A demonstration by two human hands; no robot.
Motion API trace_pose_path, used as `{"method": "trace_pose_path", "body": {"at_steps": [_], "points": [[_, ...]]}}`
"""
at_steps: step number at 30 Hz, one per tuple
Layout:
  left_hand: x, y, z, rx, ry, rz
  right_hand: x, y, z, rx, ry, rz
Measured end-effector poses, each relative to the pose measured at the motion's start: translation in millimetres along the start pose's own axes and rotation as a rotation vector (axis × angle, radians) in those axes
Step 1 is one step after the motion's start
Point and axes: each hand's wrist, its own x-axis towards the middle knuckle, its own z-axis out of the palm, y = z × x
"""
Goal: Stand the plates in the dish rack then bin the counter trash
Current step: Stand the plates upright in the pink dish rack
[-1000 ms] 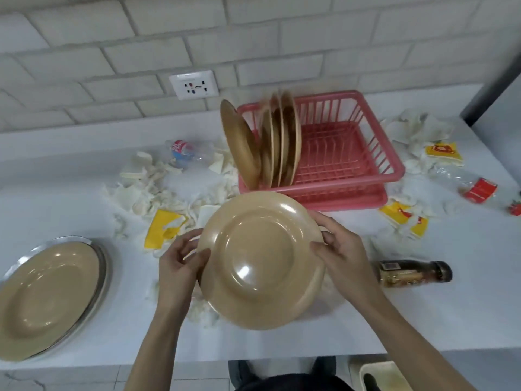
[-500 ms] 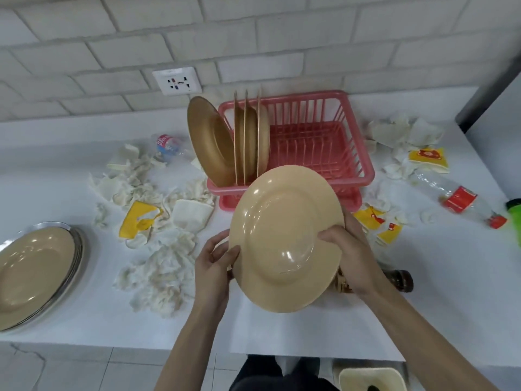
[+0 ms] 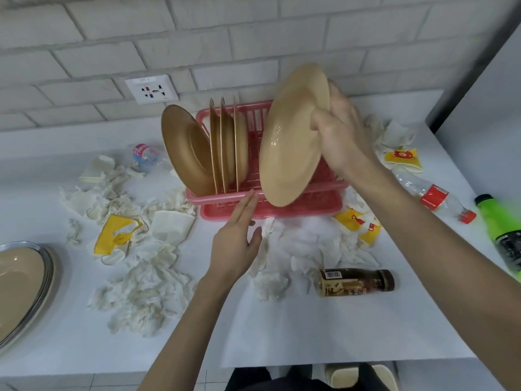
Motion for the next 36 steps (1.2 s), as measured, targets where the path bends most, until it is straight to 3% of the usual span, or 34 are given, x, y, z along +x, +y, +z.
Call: {"method": "trace_pose_path", "body": {"at_steps": [8,15,29,36], "points": [[3,-3,8,0.025,-0.029,-0.024,47,14,47,-0.288,-0.031,0.008],[1,0,8,0.006,-0.082,-0.039,65,26,79,-0.38,-0.086,0.006],[7,-6,5,-0.113,-0.041,-0.089,73,49,117,-0.472,-0.167,0.005],[7,-6,4,-0.154,-0.042,-0.092,73,53,125,-0.381,-0.124,-0.031]]}}
